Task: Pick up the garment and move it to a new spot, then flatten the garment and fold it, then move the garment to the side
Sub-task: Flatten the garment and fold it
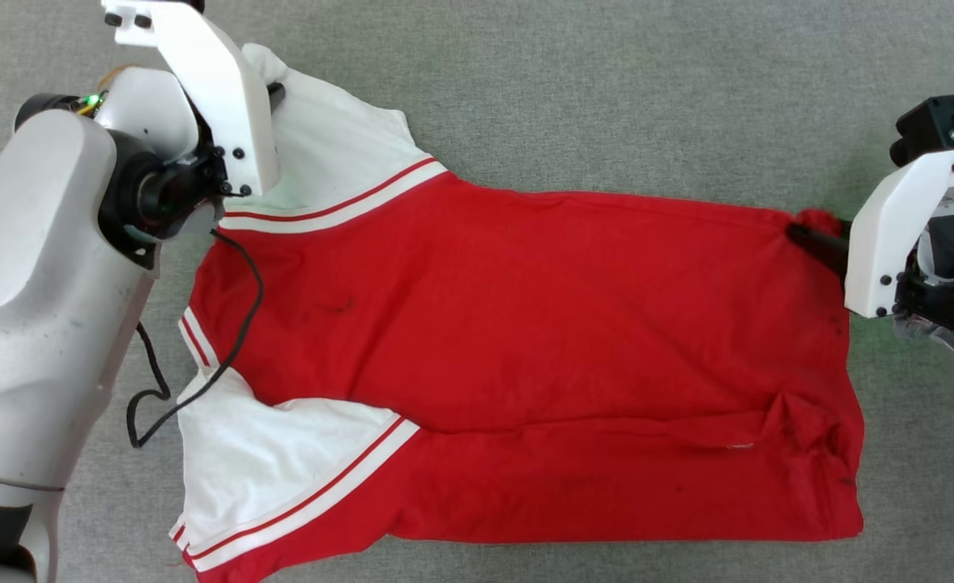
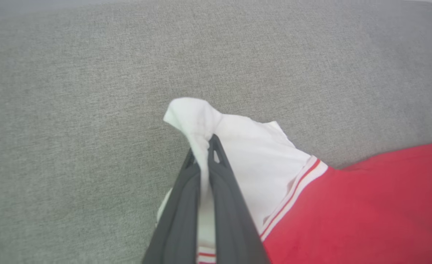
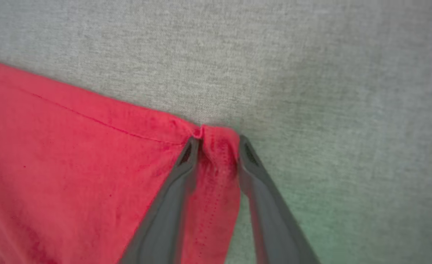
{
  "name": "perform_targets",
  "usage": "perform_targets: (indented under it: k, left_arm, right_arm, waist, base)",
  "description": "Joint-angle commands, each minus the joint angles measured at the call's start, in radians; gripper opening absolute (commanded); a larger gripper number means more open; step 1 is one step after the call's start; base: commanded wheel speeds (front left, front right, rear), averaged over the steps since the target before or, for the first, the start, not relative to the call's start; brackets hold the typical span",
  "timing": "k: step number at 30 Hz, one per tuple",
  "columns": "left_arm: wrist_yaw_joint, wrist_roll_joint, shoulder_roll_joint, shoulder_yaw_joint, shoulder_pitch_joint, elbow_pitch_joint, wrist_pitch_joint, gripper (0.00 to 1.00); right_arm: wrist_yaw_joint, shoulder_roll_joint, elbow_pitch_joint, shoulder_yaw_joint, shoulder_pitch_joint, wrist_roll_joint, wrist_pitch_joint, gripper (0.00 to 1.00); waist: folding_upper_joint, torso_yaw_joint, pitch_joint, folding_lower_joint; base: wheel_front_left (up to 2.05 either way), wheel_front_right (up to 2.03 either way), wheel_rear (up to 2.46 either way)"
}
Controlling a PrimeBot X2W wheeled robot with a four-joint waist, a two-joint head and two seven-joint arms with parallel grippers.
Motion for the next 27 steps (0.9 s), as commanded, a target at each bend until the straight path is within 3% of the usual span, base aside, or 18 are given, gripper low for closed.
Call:
perform_targets:
  k: [1, 5, 12, 19, 23, 27]
  left_arm:
    - [0.001, -0.009, -0.004, 0.010, 0.018, -0.002, -0.013, 0.00]
    - [0.001, -0.031, 0.007, 0.037, 0.071, -0.013, -0.063, 0.00]
    - [0.000, -0.069, 0.035, 0.074, 0.182, -0.074, -0.122, 0.00]
    - [0.050, -0.135, 0.082, 0.140, 0.482, -0.225, -0.225, 0.00]
    - [0.098, -0.191, 0.074, 0.165, 0.706, -0.310, -0.276, 0.00]
    - [0.112, -0.247, 0.043, 0.162, 0.854, -0.319, -0.289, 0.00]
  right_arm:
    - [0.001, 0.024, 0.038, 0.043, 0.036, 0.006, 0.023, 0.00]
    - [0.000, -0.019, 0.003, 0.029, -0.027, 0.001, -0.043, 0.00]
    - [0.000, -0.031, -0.033, -0.018, 0.008, 0.001, -0.124, 0.00]
    - [0.000, -0.019, -0.092, -0.082, 0.184, -0.010, -0.205, 0.00]
    - [0.000, 0.006, -0.095, -0.112, 0.332, -0.013, -0.234, 0.00]
    - [0.000, 0.034, -0.077, -0.132, 0.431, 0.002, -0.260, 0.00]
  waist:
    - [0.0000, 0.003, -0.008, 0.0000]
    - [0.0000, 0.008, -0.072, 0.0000]
    - [0.0000, 0.017, -0.170, 0.0000]
    - [0.0000, 0.026, -0.298, 0.0000]
    - [0.0000, 0.029, -0.337, 0.0000]
    - [0.0000, 0.028, -0.349, 0.0000]
  base:
    - [0.00, 0.00, 0.00]
    - [0.00, 0.00, 0.00]
    - [0.00, 0.00, 0.00]
    - [0.00, 0.00, 0.00]
    - [0.00, 0.00, 0.00]
    - [0.00, 0.00, 0.00]
